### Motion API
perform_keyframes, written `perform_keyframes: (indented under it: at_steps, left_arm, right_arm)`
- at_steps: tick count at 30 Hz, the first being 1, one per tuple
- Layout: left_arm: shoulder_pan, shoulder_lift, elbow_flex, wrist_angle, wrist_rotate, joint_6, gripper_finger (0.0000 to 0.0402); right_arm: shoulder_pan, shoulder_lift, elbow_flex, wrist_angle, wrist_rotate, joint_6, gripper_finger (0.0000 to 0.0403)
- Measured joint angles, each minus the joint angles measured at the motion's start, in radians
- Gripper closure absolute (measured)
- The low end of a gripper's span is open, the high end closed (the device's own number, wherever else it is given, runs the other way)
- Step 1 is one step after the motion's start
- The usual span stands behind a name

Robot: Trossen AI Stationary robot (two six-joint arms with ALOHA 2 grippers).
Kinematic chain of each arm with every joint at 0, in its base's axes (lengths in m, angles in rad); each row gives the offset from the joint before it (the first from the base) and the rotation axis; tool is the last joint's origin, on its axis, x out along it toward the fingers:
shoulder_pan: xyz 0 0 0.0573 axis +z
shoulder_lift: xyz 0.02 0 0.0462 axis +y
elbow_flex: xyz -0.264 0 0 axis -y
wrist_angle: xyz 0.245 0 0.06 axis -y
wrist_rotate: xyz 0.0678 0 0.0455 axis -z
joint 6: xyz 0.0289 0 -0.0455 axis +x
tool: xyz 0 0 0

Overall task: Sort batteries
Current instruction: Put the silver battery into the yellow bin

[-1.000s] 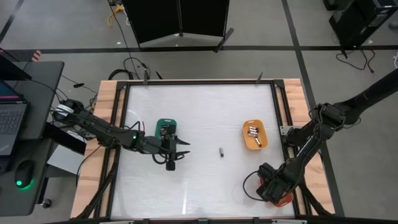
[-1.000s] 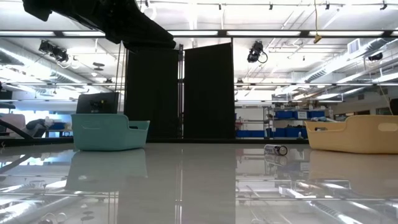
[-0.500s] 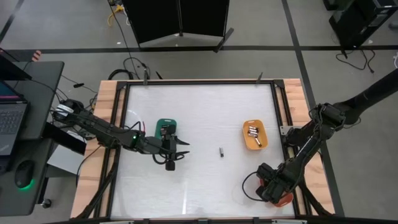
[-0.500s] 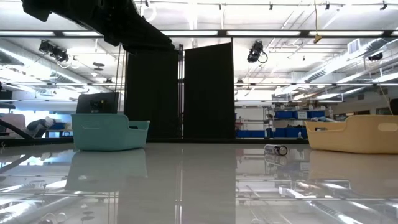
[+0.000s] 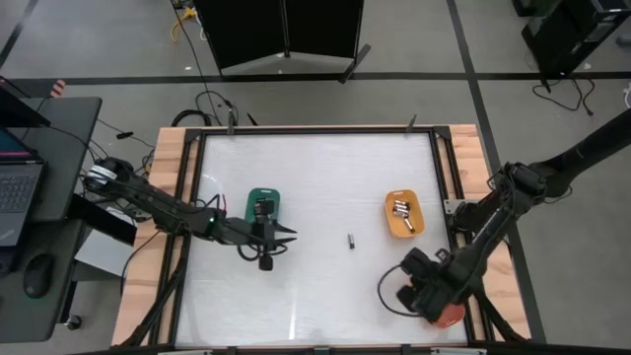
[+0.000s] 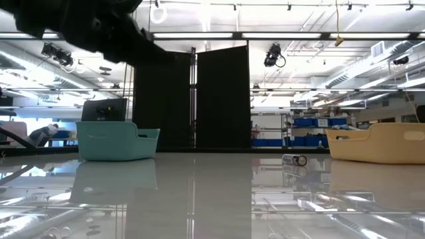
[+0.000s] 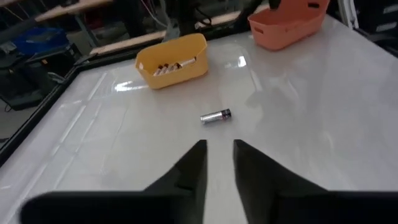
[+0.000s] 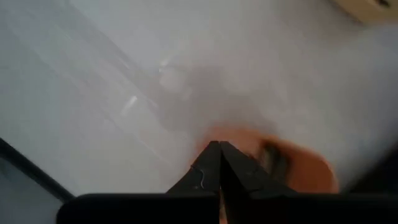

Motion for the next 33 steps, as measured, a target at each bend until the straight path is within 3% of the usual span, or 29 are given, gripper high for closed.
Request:
perform_keyframes:
  at_steps: [7, 17, 27, 33]
  left_arm:
    - [0.002, -0.002, -0.139, 0.245, 0.08, 0.038, 0.0394]
    - [0.03, -0.002, -0.276, 0.497, 0.231, 0.055, 0.0392]
    - [0.103, -0.016, -0.391, 0.657, 0.28, 0.02, 0.0395]
    - [0.107, -0.139, -0.461, 0.663, 0.283, 0.02, 0.0395]
  right_arm:
    - [-0.142, 0.0, -0.074, 0.152, 0.103, -0.122, 0.0383]
    - [-0.347, 0.012, -0.086, 0.301, 0.298, -0.322, 0.0374]
    - [-0.496, 0.135, -0.086, 0.485, 0.283, -0.501, 0.0329]
    - [-0.531, 0.158, -0.085, 0.496, 0.28, -0.491, 0.0299]
